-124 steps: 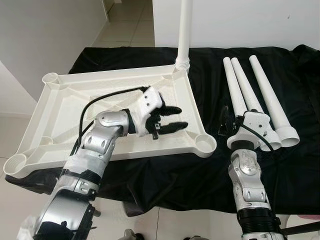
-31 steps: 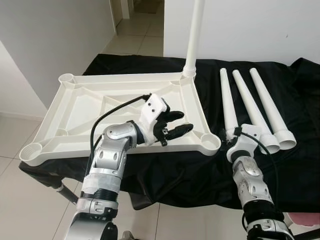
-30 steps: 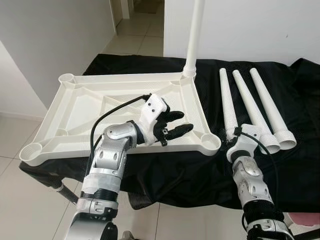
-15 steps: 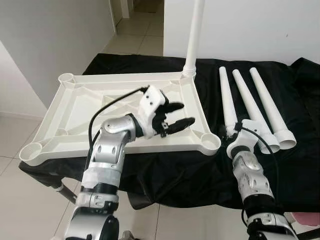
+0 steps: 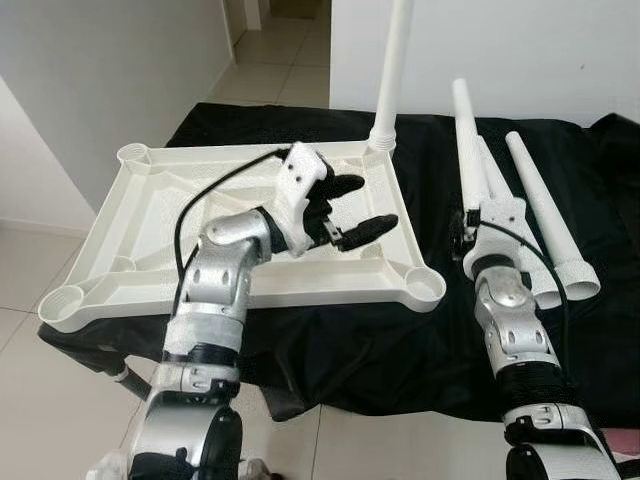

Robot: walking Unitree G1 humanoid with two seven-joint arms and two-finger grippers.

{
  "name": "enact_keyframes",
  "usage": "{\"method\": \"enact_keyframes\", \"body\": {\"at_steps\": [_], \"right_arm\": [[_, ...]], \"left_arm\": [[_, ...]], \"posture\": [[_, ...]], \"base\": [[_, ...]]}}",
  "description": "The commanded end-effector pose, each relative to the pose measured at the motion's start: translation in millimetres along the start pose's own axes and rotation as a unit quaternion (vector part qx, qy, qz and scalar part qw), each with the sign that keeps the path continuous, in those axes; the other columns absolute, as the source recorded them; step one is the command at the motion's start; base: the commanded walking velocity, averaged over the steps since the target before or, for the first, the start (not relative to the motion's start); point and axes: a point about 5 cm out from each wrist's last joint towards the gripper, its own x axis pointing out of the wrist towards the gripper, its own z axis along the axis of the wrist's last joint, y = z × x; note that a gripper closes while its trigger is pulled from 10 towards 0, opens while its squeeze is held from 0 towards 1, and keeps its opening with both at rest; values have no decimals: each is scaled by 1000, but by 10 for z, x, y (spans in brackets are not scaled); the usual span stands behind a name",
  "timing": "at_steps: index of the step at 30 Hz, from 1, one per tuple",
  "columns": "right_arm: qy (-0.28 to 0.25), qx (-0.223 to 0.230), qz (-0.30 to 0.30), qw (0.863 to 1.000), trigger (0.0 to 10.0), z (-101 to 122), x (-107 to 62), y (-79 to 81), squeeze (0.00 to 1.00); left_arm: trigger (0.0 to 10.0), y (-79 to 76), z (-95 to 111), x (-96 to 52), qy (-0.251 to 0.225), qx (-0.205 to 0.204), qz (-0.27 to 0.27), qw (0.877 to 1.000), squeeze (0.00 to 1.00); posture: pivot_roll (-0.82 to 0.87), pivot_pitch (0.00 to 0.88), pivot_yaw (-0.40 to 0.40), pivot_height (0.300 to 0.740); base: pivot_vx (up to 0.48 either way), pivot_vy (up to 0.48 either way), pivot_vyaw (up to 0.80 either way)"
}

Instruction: Building children table

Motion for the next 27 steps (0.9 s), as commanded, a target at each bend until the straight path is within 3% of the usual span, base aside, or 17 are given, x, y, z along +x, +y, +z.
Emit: {"method": "enact_keyframes", "body": {"at_steps": [1, 2, 5, 8, 14, 17, 19, 22, 23, 24, 26, 27], "right_arm": [[-87, 39, 5, 995, 10000, 306, 19, 47, 0], [-128, 74, -6, 989, 10000, 431, 5, 38, 0], [-148, 75, -11, 986, 10000, 495, 0, 35, 0], [-218, 80, -16, 973, 10000, 725, -25, 55, 0], [-225, 78, -16, 971, 10000, 752, -29, 60, 0], [-257, 67, -10, 964, 10000, 867, -40, 91, 0], [-283, 60, 5, 957, 10000, 965, -53, 124, 0], [-283, 60, 5, 957, 10000, 965, -53, 124, 0], [-295, 58, 15, 954, 10000, 1009, -52, 139, 0], [-295, 58, 15, 954, 10000, 1009, -52, 139, 0], [-318, 52, 32, 946, 10000, 1085, -35, 164, 0], [-318, 52, 32, 946, 10000, 1085, -35, 164, 0]], "left_arm": [[10000, 202, 84, -16, -20, -26, 144, 989, 0], [10000, 244, 160, -14, -33, -45, 141, 988, 0], [10000, 271, 196, -18, -35, -44, 139, 989, 0], [10000, 354, 282, -37, -34, -30, 135, 990, 0], [10000, 365, 289, -38, -33, -35, 133, 990, 0], [10000, 383, 359, -33, -48, -35, 120, 991, 0], [10000, 406, 414, -16, -58, -68, 105, 991, 0], [10000, 406, 414, -16, -58, -68, 105, 991, 0], [10000, 424, 448, -1, -62, -94, 92, 989, 0], [10000, 424, 448, -1, -62, -94, 92, 989, 0], [10000, 470, 565, 26, -84, -147, 67, 983, 0], [10000, 470, 565, 26, -84, -147, 67, 983, 0]], "posture": [[-72, 43, 80, 740], [-69, 46, 84, 740], [-67, 46, 87, 740], [-63, 46, 93, 740], [-63, 46, 93, 740], [-65, 41, 95, 740], [-66, 31, 90, 740], [-66, 31, 90, 740], [-63, 27, 89, 740], [-63, 27, 89, 740], [-63, 19, 84, 740], [-63, 19, 84, 740]], "base": [[0, 0, 0], [0, 0, 0], [0, 0, 0], [0, 0, 0], [0, 0, 0], [0, 0, 0], [0, 0, 0], [0, 0, 0], [0, 0, 0], [0, 0, 0], [0, 0, 0], [0, 0, 0]]}}
